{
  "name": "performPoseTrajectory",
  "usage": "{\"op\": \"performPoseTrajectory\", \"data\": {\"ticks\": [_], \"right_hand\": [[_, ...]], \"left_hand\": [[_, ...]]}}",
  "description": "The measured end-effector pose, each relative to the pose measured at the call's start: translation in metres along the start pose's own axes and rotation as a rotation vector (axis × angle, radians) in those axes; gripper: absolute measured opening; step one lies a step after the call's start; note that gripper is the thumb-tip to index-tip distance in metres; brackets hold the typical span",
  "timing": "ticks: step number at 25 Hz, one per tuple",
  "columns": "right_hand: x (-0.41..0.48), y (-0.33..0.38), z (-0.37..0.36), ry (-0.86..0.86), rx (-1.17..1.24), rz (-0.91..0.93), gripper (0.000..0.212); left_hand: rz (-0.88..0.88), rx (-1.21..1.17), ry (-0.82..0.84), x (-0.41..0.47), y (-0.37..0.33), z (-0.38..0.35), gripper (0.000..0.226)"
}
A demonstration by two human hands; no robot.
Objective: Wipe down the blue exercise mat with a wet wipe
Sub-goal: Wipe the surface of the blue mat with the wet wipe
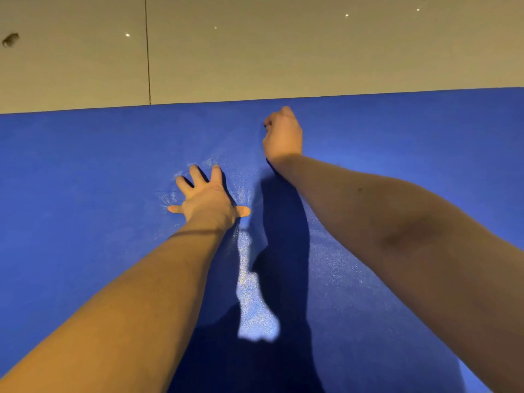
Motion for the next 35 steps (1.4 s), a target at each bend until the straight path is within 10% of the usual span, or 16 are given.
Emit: {"op": "performPoseTrajectory", "data": {"ticks": [7,17,26,35], "right_hand": [[-0.011,0.042,-0.023,0.135,0.014,0.333,0.019],[0.056,-0.053,0.036,-0.140,-0.038,-0.122,0.028],[0.024,0.069,-0.028,0.081,-0.019,0.155,0.027],[0.065,-0.047,0.037,-0.070,-0.142,-0.005,0.029]], "left_hand": [[-0.008,0.005,-0.014,0.001,0.001,0.000,0.118],[-0.006,0.001,-0.011,0.003,-0.001,-0.001,0.120],[-0.016,0.001,-0.040,0.002,0.000,-0.001,0.119],[-0.012,0.003,-0.044,0.003,0.001,-0.003,0.120]]}}
Point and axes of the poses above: each hand's wrist, its own x-axis towards the middle knuckle, its own z-axis out of the back of the hand, y = z × x, the point moved 5 cm from there along x, towards the middle knuckle, and after that the axes turned 2 degrees about -z, right-handed, at the moved point
